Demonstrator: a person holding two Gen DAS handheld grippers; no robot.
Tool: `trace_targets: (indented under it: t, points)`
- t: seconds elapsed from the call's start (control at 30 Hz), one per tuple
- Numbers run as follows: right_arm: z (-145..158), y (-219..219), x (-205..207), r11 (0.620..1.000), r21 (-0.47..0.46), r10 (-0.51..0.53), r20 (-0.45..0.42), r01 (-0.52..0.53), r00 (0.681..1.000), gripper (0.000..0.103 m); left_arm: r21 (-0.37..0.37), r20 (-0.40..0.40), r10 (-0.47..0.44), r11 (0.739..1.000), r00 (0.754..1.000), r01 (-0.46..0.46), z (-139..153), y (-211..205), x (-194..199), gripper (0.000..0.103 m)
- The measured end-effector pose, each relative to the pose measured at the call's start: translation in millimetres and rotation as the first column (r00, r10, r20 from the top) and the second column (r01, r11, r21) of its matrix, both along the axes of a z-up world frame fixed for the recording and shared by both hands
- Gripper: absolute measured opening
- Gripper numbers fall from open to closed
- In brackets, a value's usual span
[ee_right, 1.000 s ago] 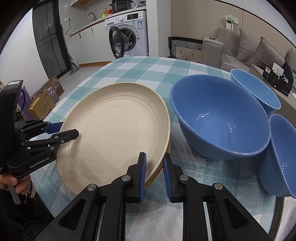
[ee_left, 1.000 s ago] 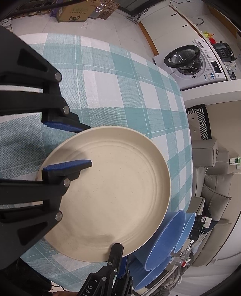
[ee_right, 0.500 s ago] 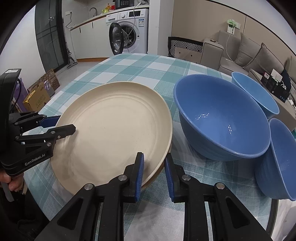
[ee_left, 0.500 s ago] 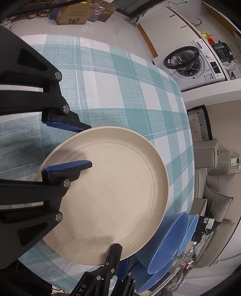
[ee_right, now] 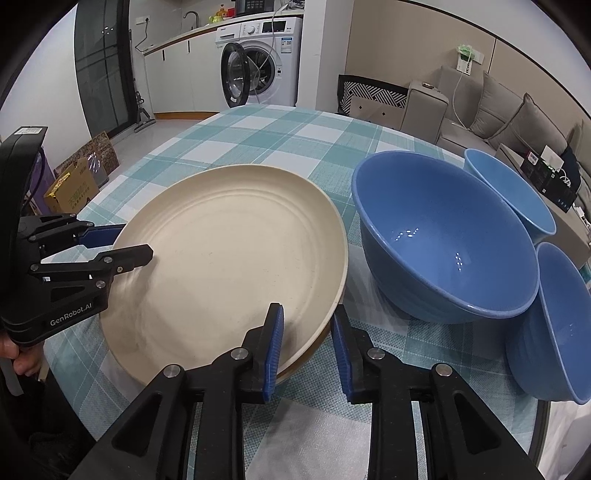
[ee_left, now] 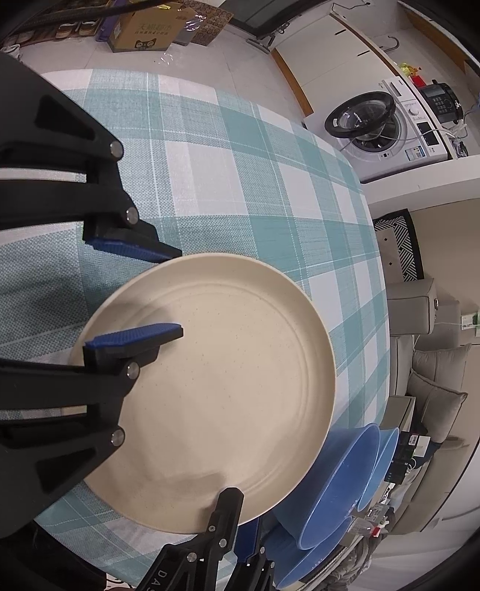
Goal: Organize plates and bowls
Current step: 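Lower the held cream plate onto the other cream plate with both grippers, then open the right gripper while the left gripper releases the plate rim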
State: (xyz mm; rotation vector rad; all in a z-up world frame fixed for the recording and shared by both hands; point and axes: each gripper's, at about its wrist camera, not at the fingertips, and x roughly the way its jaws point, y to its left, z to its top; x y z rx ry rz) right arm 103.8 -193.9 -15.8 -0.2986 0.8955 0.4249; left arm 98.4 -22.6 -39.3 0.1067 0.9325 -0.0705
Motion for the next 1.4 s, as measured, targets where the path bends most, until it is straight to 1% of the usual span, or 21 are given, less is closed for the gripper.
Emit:
trace_targets:
  t: [0.17,0.3,0.4,0.63,0.9,1.13,1.27,1.4]
  points:
    - [-0.9,-0.3,0.3,1.0,0.002,0.007,0.003,-0.007,1.0,0.029,0.006,-0.002,-0.007,1.0,1.0,0.007,-1.3,-1.4,0.0,0.037]
    - [-1.6,1.3,-0.1,1.0,-0.002,0.013,0.005,-0.013,1.0,0.033,0.009,-0.002,-0.009,1.0,1.0,0.009,-1.4,-1.9,0.3,0.038]
    - [-1.4,1.3,0.5,1.0,-0.001,0.015,0.005,-0.015,1.0,0.033,0.005,-0.002,-0.01,1.0,1.0,0.01,-1.5,-1.3,0.3,0.039]
    - [-1.1,3.0,-1.0,1.0,-0.009,0.02,-0.002,-0.02,1.0,0.037,-0.008,-0.005,-0.025,1.0,1.0,0.025,-1.4,-3.6,-0.3,0.047]
    - [-5.0,4.2,0.6,1.0,-0.026,0.01,-0.013,-0.01,1.0,0.038,-0.003,-0.007,-0.035,0.999,0.999,0.035,-1.0,-5.5,-1.0,0.049]
    - [-11.4,9.7,-1.3,0.998,-0.047,0.039,-0.02,-0.04,0.999,0.05,-0.007,-0.011,-0.04,0.999,0.999,0.04,-1.0,-6.0,-0.8,0.052]
    - [-11.6,8.8,-1.4,0.998,-0.036,0.042,-0.027,-0.043,0.999,0.053,-0.02,-0.013,-0.041,0.999,0.999,0.041,0.0,-5.0,-1.3,0.053]
    - [-3.7,4.2,-2.4,0.999,-0.012,0.037,-0.009,-0.037,0.999,0.07,-0.048,-0.009,-0.046,0.998,0.999,0.045,3.3,-2.7,-2.2,0.054]
